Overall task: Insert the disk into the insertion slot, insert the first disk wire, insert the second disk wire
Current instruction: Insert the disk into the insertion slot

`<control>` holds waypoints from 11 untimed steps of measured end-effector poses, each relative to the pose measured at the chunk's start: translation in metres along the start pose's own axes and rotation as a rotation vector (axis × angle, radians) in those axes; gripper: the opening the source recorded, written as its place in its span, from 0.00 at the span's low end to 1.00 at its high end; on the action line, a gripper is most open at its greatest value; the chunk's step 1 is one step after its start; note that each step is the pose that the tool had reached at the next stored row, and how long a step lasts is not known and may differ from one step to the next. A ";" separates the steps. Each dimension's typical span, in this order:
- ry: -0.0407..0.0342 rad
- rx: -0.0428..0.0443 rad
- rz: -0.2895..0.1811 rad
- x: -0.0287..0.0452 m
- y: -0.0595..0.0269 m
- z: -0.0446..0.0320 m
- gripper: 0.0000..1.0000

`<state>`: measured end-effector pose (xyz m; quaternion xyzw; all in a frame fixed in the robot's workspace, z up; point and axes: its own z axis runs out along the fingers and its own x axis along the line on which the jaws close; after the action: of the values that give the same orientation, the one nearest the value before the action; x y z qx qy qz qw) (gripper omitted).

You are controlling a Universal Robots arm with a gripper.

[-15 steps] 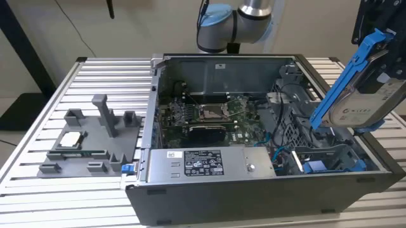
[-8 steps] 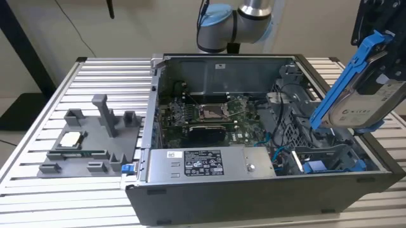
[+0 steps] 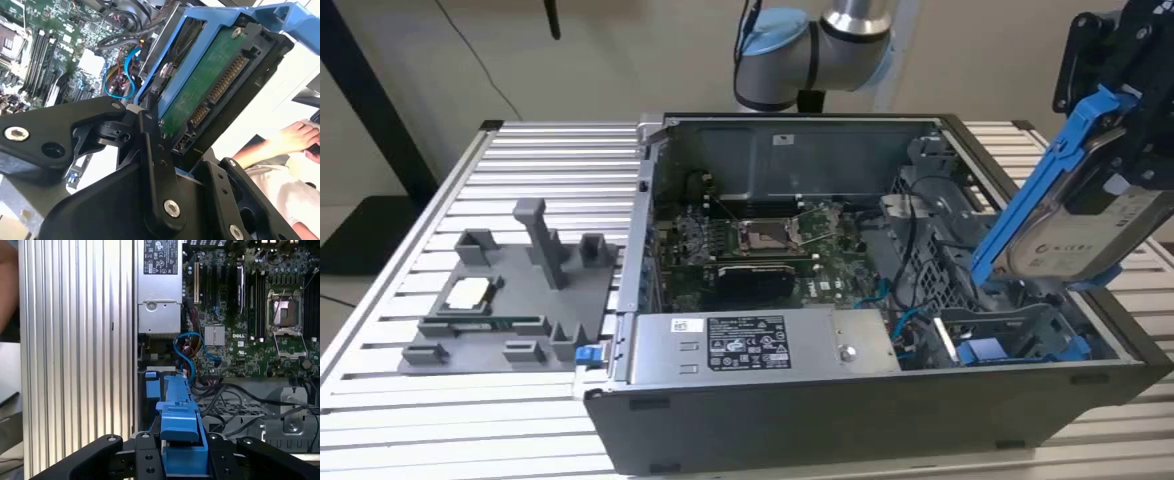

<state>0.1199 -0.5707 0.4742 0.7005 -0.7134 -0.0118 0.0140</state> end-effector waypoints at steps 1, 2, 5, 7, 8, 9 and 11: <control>0.0002 0.0005 0.000 0.0000 0.0000 0.0014 0.33; 0.0005 0.0009 0.000 0.0000 -0.0001 0.0030 0.33; 0.0004 0.0018 0.000 0.0001 -0.0003 0.0082 0.33; 0.0003 0.0036 0.000 0.0003 0.0002 0.0119 0.33; 0.0002 0.0046 0.000 0.0006 0.0004 0.0134 0.33; 0.0002 0.0051 0.000 0.0008 0.0004 0.0149 0.33; 0.0005 0.0059 0.000 0.0015 0.0003 0.0174 0.33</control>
<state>0.1189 -0.5722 0.4568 0.7006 -0.7134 -0.0095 0.0121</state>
